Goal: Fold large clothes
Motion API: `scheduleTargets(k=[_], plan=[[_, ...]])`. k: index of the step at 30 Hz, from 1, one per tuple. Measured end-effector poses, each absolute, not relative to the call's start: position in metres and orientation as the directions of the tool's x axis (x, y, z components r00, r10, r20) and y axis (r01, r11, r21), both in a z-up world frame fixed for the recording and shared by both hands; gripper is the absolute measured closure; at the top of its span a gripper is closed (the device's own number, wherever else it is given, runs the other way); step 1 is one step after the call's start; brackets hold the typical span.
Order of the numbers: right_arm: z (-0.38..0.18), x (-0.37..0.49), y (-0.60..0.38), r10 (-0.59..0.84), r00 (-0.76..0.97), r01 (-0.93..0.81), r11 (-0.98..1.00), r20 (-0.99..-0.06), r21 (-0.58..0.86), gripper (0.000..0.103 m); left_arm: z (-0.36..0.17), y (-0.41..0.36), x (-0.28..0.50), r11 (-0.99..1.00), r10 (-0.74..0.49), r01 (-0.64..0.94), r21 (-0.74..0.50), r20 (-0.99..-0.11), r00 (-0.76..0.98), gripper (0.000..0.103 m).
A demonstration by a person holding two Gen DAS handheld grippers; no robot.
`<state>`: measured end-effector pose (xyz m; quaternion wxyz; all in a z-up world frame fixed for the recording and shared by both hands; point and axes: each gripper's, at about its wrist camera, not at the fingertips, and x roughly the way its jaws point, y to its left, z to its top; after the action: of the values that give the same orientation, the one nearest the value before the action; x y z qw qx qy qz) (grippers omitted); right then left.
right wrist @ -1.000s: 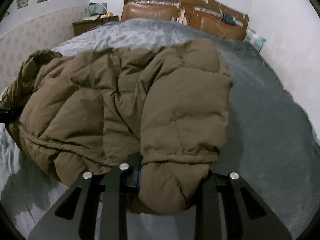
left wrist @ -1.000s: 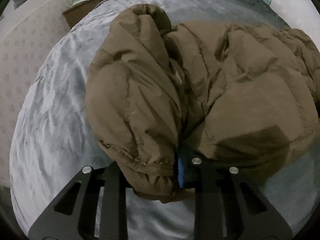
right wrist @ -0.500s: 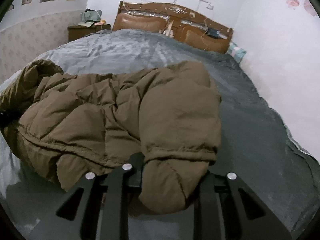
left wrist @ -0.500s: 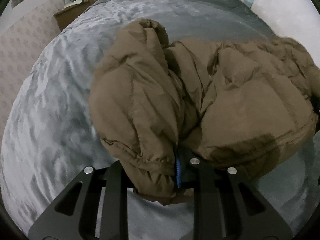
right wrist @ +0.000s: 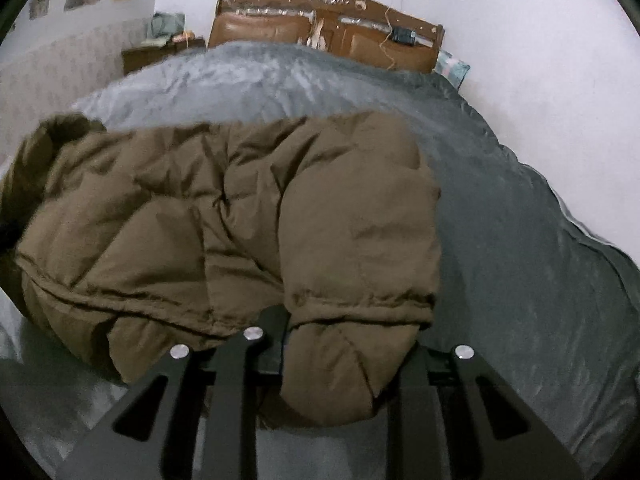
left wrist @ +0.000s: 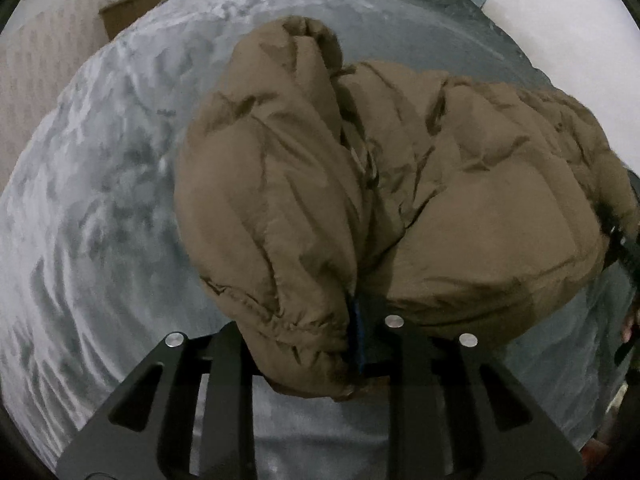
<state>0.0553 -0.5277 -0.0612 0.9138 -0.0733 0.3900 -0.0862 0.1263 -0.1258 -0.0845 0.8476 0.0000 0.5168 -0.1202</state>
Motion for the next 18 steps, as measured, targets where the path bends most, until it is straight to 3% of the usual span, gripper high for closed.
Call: scheduleTargets(k=[9, 14, 16, 18], plan=[[-0.082, 0.059, -0.538, -0.183, 0.645, 0.114, 0.983, -0.742, -0.143, 0.065, -0.099, -0.132, 0.145, 0.978, -0.169, 0.188, -0.095, -0.885, 0.434, 0.065], [-0.081, 0.057, -0.543, -0.165, 0.633, 0.132, 0.986, -0.756, -0.105, 0.047, -0.097, -0.137, 0.147, 0.983, -0.148, 0.165, -0.083, -0.888, 0.434, 0.054], [-0.080, 0.051, -0.547, -0.159, 0.626, 0.141, 0.986, -0.763, -0.089, 0.039, -0.096, -0.131, 0.141, 0.988, -0.106, 0.145, -0.045, -0.886, 0.451, 0.035], [-0.080, 0.044, -0.552, -0.152, 0.622, 0.151, 0.986, -0.768, -0.073, 0.037, -0.093, -0.125, 0.137, 0.991, -0.071, 0.131, -0.009, -0.877, 0.475, 0.023]])
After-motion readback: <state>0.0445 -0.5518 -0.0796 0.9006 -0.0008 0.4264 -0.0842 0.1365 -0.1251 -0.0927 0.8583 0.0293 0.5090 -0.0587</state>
